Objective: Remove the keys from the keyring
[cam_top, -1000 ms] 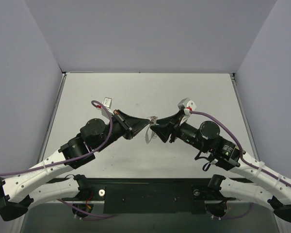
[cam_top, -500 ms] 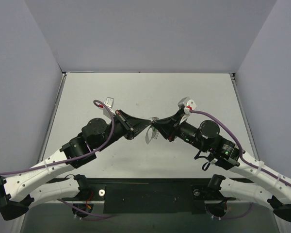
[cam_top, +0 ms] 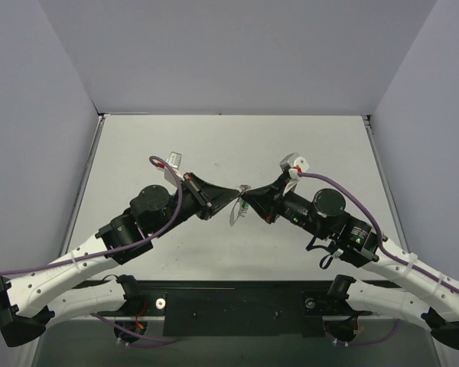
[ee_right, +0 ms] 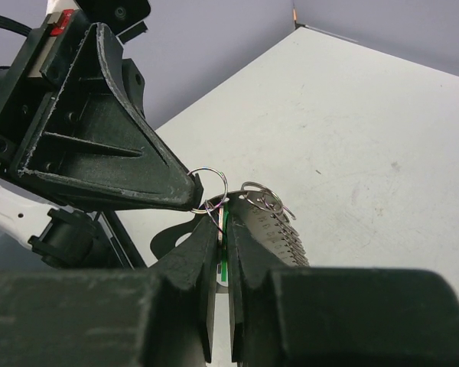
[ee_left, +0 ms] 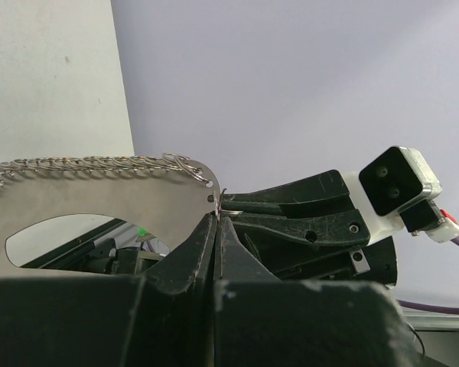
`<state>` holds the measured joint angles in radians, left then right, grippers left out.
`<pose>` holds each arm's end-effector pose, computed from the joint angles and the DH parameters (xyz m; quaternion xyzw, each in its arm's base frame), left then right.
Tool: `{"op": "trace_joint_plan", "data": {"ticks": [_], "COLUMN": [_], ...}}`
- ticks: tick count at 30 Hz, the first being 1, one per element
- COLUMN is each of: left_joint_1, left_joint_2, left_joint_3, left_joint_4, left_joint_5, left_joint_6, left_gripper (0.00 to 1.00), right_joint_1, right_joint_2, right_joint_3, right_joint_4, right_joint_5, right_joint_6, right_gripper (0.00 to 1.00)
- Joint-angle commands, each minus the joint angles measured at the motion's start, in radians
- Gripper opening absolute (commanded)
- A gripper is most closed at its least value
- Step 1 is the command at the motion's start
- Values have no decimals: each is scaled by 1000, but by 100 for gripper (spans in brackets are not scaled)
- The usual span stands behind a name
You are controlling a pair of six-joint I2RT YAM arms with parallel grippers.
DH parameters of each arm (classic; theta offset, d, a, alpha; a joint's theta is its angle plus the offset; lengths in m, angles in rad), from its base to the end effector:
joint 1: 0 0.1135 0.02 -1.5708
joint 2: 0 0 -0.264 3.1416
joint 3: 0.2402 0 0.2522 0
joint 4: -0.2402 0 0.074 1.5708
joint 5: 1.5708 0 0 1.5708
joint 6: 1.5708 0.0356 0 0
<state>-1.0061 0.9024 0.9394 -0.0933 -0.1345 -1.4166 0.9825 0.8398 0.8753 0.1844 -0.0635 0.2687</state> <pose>0.1154 -0.1732 0.3836 -0.1930 0.7005 -0.6244 0.2868 0.1054 0.1621 0.4026 -0.2415 0.5769 0.4729 0.6207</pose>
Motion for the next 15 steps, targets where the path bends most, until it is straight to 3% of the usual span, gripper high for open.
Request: {"op": "trace_joint_plan", "data": {"ticks": [1, 15], "left_joint_1": [0, 0], "left_joint_2": [19, 56], "left_joint_3": [67, 193], "left_joint_4": [34, -132], "left_joint_5": [59, 211], "left_joint_6": [70, 275], "left_gripper": [0, 0], "right_joint_1": [-2, -189], "right_joint_2": [10, 148], "right_joint_3": [97, 286], "right_joint_4": [-75, -407], "right_joint_5": [-70, -481], "right_joint_6": [29, 107], "right_gripper": [0, 0]}}
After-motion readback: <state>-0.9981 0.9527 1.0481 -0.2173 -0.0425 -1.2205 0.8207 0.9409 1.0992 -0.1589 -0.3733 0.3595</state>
